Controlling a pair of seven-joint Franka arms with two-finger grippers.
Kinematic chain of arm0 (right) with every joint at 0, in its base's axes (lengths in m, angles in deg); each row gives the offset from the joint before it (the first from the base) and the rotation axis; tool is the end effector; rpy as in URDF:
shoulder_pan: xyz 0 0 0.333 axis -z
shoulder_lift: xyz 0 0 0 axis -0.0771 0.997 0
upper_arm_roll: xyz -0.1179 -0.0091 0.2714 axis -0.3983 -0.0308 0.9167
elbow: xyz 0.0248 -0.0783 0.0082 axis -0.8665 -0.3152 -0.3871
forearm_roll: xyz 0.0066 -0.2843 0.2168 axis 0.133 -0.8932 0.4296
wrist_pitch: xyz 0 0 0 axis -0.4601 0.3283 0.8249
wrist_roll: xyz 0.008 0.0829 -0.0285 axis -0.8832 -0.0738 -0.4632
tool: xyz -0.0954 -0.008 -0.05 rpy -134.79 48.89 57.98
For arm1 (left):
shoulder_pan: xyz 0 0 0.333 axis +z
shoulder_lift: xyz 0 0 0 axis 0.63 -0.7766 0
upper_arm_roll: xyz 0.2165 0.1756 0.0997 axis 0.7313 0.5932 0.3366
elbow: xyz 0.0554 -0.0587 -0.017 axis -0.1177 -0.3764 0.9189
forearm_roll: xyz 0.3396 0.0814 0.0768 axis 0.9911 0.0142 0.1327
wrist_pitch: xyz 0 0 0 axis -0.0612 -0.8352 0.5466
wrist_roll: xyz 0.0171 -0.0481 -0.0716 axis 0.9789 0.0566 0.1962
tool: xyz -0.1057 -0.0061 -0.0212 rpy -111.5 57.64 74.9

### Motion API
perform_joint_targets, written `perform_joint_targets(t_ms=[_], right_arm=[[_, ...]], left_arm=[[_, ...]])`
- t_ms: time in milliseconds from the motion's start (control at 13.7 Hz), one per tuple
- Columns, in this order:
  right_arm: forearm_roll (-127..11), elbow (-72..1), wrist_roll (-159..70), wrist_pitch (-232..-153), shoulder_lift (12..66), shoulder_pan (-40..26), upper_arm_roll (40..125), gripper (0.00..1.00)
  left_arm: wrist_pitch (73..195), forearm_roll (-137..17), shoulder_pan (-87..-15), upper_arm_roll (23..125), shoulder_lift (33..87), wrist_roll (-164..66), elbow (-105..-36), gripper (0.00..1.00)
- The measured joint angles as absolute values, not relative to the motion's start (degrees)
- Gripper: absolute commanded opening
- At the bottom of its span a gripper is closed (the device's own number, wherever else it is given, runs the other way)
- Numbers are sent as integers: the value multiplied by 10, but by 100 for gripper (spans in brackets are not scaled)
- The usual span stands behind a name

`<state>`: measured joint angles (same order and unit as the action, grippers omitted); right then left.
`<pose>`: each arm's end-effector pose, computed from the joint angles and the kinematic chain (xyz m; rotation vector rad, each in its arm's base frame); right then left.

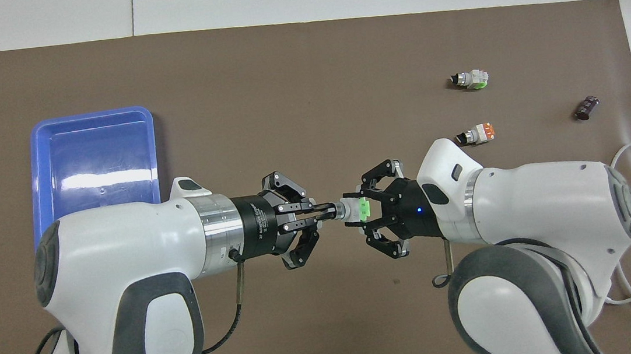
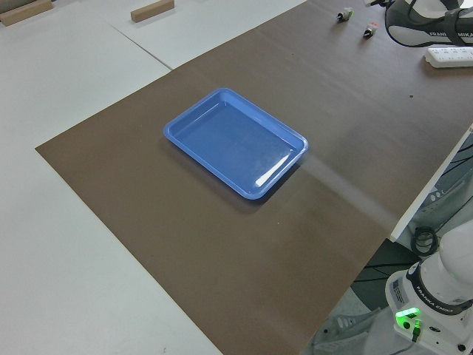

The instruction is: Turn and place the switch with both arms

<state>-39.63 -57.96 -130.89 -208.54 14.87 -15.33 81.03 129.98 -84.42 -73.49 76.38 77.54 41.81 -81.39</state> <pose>0.4461 0.2264 0.4741 -1.8530 -1.8374 -0.8077 0.4168 -0.3118 0.5127 1.5908 1.9025 -0.7401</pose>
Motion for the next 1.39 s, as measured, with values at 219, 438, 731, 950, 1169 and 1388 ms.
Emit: perform_joint_targets(t_ms=[219, 438, 731, 950, 1169, 1388], right_arm=[[-396, -579, -1309, -2085, 150, -153, 810, 0], [-396, -578, -1309, -2086, 151, -153, 810, 0], [-396, -578, -1309, -2086, 151, -153, 810, 0], [-396, -577, -1308, -2087, 152, -154, 811, 100], [-396, -577, -1308, -2084, 151, -155, 814, 100], [-396, -577, -1307, -2082, 150, -155, 814, 100]], left_arm=[[1301, -844, -735, 764, 775, 475, -815, 0], [1302, -844, -735, 764, 775, 512, -815, 0], [1303, -844, -735, 764, 775, 516, -815, 0], [1308, -844, -735, 764, 775, 516, -815, 0], [1323, -818, -734, 767, 774, 516, -815, 0], [1334, -756, -732, 771, 771, 514, -815, 0]])
